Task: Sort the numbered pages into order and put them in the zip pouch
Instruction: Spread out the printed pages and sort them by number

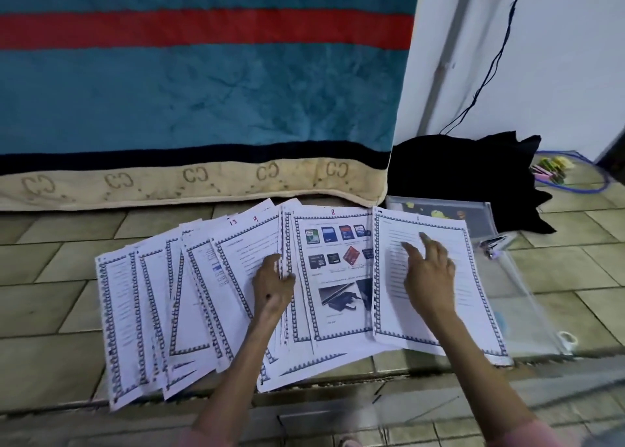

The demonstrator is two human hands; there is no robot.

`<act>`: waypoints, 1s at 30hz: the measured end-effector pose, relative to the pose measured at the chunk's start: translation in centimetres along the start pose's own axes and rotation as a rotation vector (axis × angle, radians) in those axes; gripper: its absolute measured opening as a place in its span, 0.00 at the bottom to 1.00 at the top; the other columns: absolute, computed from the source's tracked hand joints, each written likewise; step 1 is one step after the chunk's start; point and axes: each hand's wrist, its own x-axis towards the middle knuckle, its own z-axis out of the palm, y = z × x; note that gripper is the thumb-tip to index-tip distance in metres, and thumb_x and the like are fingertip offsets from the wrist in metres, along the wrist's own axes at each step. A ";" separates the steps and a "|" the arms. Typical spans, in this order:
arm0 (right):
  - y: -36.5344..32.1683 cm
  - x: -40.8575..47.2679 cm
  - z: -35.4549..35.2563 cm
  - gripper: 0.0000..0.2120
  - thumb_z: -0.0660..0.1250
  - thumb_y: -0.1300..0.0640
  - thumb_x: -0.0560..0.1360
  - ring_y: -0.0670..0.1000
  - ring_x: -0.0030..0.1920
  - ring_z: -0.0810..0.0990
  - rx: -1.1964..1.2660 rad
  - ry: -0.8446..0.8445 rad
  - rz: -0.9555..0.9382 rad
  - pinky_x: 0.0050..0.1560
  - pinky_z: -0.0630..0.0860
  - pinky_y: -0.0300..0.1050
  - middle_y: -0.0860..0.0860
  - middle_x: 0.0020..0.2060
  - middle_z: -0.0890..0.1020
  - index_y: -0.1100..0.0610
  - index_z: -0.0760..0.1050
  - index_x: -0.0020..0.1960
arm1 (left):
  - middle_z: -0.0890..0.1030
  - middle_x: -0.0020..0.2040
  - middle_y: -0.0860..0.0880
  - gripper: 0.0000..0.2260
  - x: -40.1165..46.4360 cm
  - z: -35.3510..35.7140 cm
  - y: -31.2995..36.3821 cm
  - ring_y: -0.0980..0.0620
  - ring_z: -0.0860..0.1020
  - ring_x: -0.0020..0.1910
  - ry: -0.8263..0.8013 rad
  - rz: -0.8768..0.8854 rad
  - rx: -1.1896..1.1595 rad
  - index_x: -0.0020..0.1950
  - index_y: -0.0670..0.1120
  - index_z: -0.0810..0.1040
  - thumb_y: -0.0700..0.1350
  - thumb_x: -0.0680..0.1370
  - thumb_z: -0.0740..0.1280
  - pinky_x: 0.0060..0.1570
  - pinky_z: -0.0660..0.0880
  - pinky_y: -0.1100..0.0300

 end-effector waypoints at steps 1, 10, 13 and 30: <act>-1.6 -0.4 0.7 0.21 0.57 0.61 0.78 0.60 0.74 0.56 0.049 -0.032 -0.102 0.71 0.55 0.61 0.57 0.74 0.61 0.54 0.66 0.71 | 0.73 0.68 0.41 0.24 0.0 0.0 0.2 0.45 0.75 0.62 0.005 -0.030 -0.048 0.71 0.42 0.65 0.38 0.76 0.66 0.55 0.68 0.64; -4.5 -1.8 4.8 0.49 0.20 0.25 0.57 0.52 0.76 0.37 0.075 -0.355 -0.162 0.73 0.35 0.57 0.48 0.77 0.41 0.42 0.37 0.75 | 0.79 0.50 0.48 0.15 0.9 -0.3 0.7 0.53 0.76 0.41 -0.072 -0.095 -0.102 0.62 0.39 0.74 0.37 0.75 0.65 0.39 0.72 0.67; -3.8 -1.3 4.4 0.51 0.21 0.23 0.55 0.52 0.76 0.37 0.112 -0.378 -0.134 0.73 0.35 0.57 0.49 0.77 0.41 0.44 0.36 0.74 | 0.77 0.61 0.43 0.20 1.6 -1.4 -0.4 0.46 0.77 0.55 -0.071 -0.175 -0.157 0.66 0.39 0.71 0.38 0.74 0.68 0.55 0.73 0.59; -13.5 -1.8 4.2 0.30 0.66 0.51 0.71 0.53 0.52 0.79 0.719 -0.383 -0.002 0.53 0.77 0.49 0.53 0.60 0.78 0.54 0.62 0.71 | 0.83 0.51 0.41 0.18 2.6 -2.9 -2.3 0.45 0.83 0.43 -0.480 -0.454 -0.874 0.60 0.42 0.76 0.51 0.81 0.54 0.41 0.81 0.54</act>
